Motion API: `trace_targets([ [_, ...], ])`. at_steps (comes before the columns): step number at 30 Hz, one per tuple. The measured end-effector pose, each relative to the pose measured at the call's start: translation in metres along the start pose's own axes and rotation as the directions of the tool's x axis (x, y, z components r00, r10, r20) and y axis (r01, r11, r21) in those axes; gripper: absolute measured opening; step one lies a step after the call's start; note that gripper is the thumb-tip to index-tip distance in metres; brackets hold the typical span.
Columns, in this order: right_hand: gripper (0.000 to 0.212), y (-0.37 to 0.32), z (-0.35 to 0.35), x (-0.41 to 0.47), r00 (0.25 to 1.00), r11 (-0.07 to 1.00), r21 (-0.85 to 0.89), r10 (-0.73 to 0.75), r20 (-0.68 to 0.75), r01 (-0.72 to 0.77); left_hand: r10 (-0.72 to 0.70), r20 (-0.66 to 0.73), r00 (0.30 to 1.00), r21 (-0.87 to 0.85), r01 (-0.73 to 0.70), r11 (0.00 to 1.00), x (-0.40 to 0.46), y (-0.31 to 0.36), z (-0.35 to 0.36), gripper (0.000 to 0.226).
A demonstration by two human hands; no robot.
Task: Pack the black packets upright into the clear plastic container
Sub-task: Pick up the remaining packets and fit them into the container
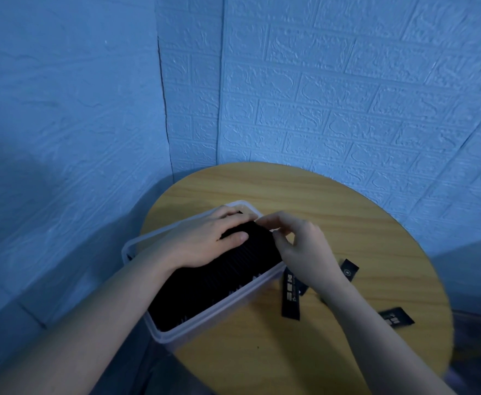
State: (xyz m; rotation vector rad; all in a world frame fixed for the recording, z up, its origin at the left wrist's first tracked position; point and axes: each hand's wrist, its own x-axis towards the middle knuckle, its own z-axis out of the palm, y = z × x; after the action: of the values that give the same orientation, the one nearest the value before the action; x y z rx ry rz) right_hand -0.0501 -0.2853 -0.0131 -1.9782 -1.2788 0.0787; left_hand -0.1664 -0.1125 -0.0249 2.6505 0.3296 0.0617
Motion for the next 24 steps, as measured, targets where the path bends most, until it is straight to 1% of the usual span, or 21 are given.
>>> trace_targets([
  [5,0.029,-0.001,0.006,-0.004,0.998,0.995,-0.087,-0.057,0.006,0.058,-0.027,0.012,1.000,0.009,0.027,1.000,0.000,0.001,0.000,0.051],
  [9,0.028,0.003,0.005,-0.008,0.999,0.999,-0.001,-0.036,0.015,0.036,-0.022,-0.002,1.000,-0.002,0.022,1.000,0.000,0.000,0.000,0.045],
  [12,0.028,0.009,0.003,-0.015,0.997,0.996,0.061,-0.063,-0.039,0.065,-0.015,0.015,1.000,0.011,0.015,1.000,0.000,0.001,-0.001,0.042],
  [14,0.029,0.015,-0.006,-0.024,0.994,0.995,0.081,-0.056,-0.097,0.064,-0.018,0.024,1.000,0.016,0.018,1.000,-0.001,0.002,-0.002,0.041],
  [18,0.024,0.041,-0.034,-0.049,0.981,0.995,0.087,0.068,-0.180,-0.053,-0.026,0.038,0.999,0.010,0.026,1.000,-0.002,0.002,-0.002,0.043],
  [20,0.023,0.060,-0.049,-0.063,0.978,0.990,0.025,0.141,-0.153,-0.139,-0.018,0.038,0.999,0.009,0.017,1.000,-0.003,0.003,-0.003,0.047],
  [21,0.031,0.070,-0.056,-0.070,0.978,0.983,-0.022,0.176,-0.110,-0.180,-0.014,0.037,0.999,0.009,0.013,1.000,-0.003,0.004,-0.003,0.048],
  [23,0.066,0.089,-0.067,-0.084,0.964,0.957,-0.131,0.265,0.032,-0.259,-0.010,0.033,0.999,0.005,0.010,1.000,-0.003,0.004,-0.003,0.049],
  [24,0.083,0.097,-0.071,-0.089,0.943,0.939,-0.189,0.311,0.115,-0.286,-0.010,0.032,0.999,-0.003,0.010,1.000,-0.003,0.003,-0.002,0.048],
])
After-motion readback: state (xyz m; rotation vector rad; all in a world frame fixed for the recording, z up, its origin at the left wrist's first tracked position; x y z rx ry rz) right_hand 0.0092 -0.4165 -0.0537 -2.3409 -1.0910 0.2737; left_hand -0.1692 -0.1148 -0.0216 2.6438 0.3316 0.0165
